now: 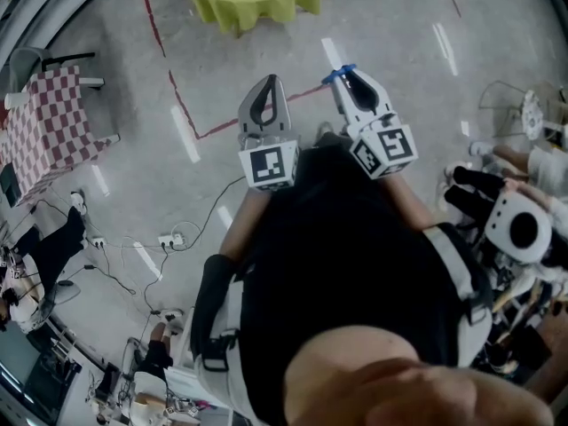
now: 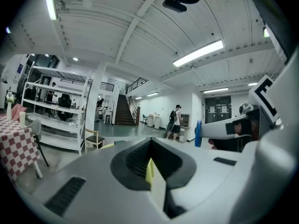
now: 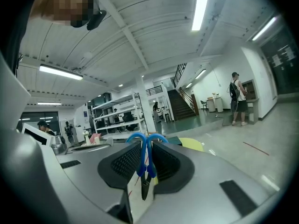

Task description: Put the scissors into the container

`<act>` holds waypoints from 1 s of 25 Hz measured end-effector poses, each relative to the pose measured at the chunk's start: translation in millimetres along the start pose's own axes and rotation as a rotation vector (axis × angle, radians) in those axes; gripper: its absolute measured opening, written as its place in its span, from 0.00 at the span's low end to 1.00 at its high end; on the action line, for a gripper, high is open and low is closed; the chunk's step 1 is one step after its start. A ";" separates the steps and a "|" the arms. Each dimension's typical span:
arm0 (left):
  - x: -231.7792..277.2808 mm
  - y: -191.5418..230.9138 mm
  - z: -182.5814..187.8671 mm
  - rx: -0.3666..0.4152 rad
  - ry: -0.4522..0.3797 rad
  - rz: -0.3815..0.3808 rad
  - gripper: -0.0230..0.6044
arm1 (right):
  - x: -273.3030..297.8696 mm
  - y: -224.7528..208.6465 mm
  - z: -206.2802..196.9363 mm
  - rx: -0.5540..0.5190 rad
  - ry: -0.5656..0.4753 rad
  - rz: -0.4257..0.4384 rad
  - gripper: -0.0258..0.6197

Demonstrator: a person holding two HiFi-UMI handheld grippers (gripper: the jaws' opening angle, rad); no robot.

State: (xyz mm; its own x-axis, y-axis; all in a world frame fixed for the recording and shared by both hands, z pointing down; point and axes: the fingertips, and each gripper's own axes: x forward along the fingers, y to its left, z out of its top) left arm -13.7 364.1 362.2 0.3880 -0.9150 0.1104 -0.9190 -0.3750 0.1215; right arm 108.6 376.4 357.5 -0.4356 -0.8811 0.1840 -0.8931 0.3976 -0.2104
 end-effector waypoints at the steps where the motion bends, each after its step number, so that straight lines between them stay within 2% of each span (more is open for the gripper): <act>1: 0.5 3.7 -1.3 0.002 0.001 -0.011 0.03 | 2.5 3.6 -0.5 0.000 -0.004 -0.007 0.15; 5: -2.5 14.7 -4.0 0.021 -0.003 -0.042 0.03 | 8.3 14.6 -6.0 0.010 -0.012 -0.032 0.15; 11: 0.0 35.1 -5.9 -0.002 0.006 -0.026 0.03 | 25.5 23.8 -5.1 0.002 -0.004 -0.028 0.15; 19: 29.9 66.6 -5.6 -0.001 0.001 0.019 0.03 | 72.2 6.4 0.1 0.009 -0.017 -0.022 0.15; 25: 68.6 77.4 -2.2 0.018 -0.003 0.042 0.03 | 109.9 -25.0 14.3 0.017 -0.038 -0.018 0.15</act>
State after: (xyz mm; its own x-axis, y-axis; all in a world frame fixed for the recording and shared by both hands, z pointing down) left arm -58.0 272.6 381.4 0.3490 -0.9304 0.1120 -0.9356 -0.3391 0.0988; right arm 84.7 266.0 369.3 -0.4149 -0.8972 0.1512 -0.8984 0.3778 -0.2237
